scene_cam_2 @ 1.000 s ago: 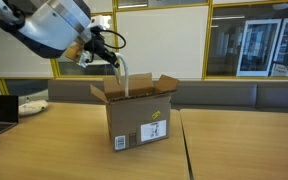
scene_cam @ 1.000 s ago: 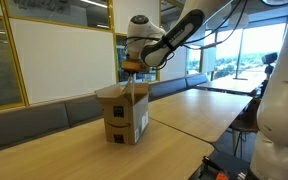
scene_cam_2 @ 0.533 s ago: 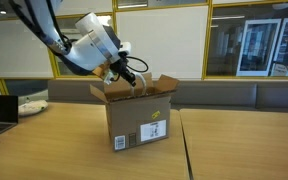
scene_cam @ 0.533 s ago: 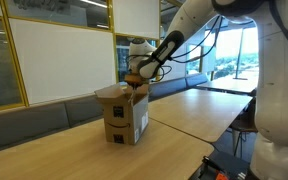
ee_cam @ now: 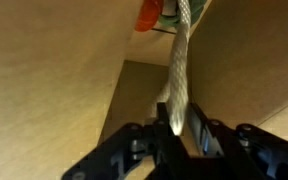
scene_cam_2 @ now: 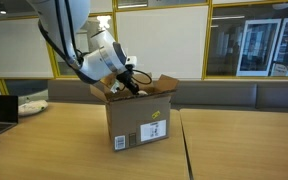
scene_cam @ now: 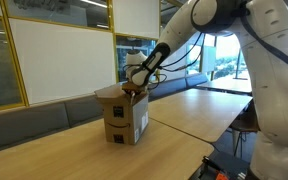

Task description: Put all the objects on the table into the cardboard box.

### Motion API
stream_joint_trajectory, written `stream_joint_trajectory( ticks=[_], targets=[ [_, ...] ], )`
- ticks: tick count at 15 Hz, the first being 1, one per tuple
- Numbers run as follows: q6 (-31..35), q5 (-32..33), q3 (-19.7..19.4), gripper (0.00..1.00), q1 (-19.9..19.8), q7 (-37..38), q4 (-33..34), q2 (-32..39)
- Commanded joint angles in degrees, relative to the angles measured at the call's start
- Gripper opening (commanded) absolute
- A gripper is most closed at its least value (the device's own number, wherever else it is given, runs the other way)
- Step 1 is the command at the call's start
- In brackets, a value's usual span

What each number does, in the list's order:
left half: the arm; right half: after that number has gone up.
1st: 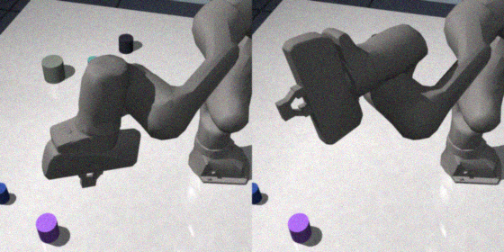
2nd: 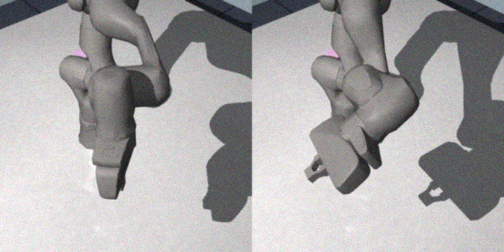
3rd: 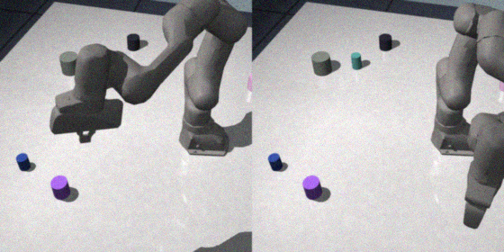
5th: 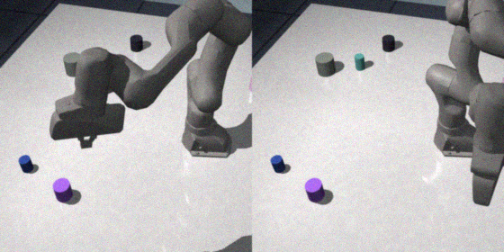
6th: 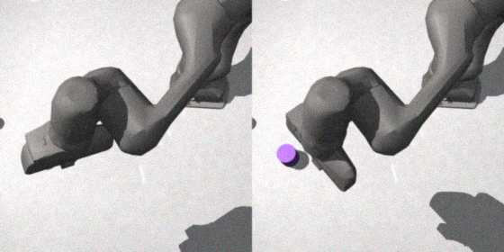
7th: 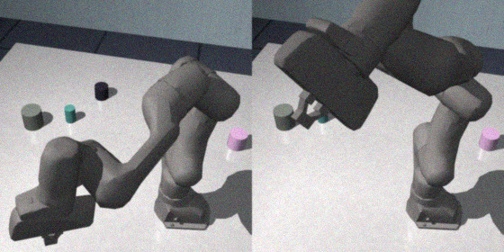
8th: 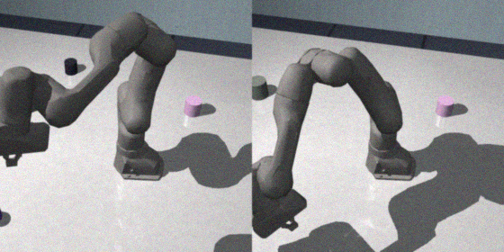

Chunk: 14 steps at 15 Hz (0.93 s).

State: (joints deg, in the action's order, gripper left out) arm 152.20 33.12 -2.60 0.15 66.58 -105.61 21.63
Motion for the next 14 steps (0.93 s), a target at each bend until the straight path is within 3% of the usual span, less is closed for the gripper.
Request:
stream_joint_trajectory(
  ticks=[1, 6, 10, 14],
  targets=[
    [-2.06, -4.38, -3.07, 0.60, 3.10, -3.22, 3.59, 1.57],
    [-3.87, -4.09, -5.87, 0.99, 6.30, -2.32, 1.90, -2.04],
    [-5.96, -1.38, -6.43, 1.00, 8.92, -0.55, -2.22, -8.61],
    [-8.59, 2.16, -3.87, 1.00, 10.19, 1.23, -8.79, -17.80]
  ],
)
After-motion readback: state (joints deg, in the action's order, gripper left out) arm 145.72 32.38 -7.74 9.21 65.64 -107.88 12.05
